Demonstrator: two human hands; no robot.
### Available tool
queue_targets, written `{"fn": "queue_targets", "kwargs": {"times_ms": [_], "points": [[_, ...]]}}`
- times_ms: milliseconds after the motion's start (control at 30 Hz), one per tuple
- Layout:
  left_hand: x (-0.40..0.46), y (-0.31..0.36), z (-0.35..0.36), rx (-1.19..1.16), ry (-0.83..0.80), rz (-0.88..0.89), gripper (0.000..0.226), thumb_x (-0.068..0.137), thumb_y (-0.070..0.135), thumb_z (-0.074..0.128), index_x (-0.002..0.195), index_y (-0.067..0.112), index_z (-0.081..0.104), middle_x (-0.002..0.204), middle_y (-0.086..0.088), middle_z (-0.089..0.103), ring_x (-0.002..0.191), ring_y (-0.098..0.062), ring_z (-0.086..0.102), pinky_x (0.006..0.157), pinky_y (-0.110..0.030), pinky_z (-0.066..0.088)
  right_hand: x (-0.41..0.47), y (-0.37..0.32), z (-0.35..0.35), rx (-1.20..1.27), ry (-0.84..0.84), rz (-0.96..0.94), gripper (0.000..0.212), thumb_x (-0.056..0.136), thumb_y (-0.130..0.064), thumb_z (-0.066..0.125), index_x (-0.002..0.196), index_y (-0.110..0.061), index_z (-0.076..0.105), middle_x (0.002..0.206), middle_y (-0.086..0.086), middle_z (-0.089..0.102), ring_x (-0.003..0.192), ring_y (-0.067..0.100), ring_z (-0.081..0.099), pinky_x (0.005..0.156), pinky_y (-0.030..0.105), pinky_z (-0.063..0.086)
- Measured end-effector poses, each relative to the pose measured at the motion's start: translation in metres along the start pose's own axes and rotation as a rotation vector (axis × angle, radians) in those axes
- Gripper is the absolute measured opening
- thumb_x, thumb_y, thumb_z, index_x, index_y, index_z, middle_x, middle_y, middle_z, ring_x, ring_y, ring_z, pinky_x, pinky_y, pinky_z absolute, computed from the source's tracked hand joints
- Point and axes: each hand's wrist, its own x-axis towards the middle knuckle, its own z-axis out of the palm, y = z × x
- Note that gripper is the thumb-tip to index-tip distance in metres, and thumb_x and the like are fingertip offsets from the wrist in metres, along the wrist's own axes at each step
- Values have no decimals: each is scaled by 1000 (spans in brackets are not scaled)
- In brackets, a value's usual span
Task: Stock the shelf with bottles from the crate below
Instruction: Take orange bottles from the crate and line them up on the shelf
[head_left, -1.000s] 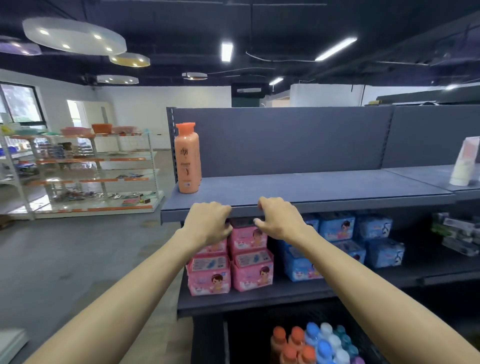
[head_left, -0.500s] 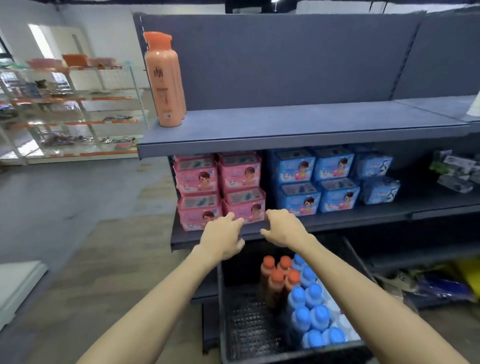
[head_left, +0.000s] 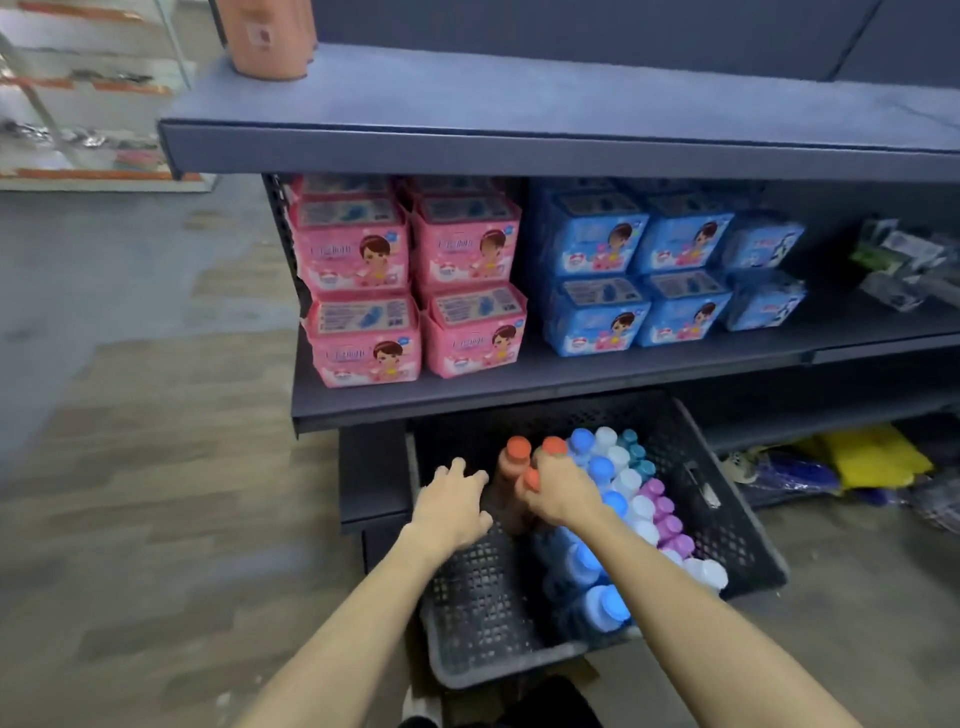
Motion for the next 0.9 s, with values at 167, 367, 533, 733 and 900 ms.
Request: {"fn": "queue_targets", "kwargs": {"times_ms": [167,367,533,733,900], "points": [[10,6,22,-15,-75,4,54,90,33,53,139,15,39,132,-12,38,121,-34,41,90,-45,48,15,21,10,57,-80,83,49,94,-30,54,138,-12,40,132,17,53,114,39,57,90,42,46],[22,14,42,-59,-147,-50,53,91,33,54,138,14,39,132,-13,38,122,-34,41,90,-45,48,35,32,24,70,-203,81,67,91,-16,58,150,-15,26,134,20,50,118,37,54,94,38,45],[31,26,54,-91,-171,-85,52,92,31,53,139,14,38,134,-14,39,122,-35,41,92,-44,47,48,41,33,82,-261,49,78,86,-10,62,152,-18,21,142,19,42,122,39,51,96,40,46],[42,31,69,-88,-202,-140,58,91,33,55,143,16,36,134,-13,41,124,-34,42,97,-44,45,72,53,47,162,-277,43,66,93,-19,58,151,-15,26,138,16,50,116,35,56,95,39,47],[48,33,81,-37,-226,-174,61,89,38,58,142,17,35,134,-13,43,124,-34,43,100,-44,40,87,57,58,133,-252,22,53,102,-35,47,150,-15,33,131,15,55,115,35,56,95,39,43]]}}
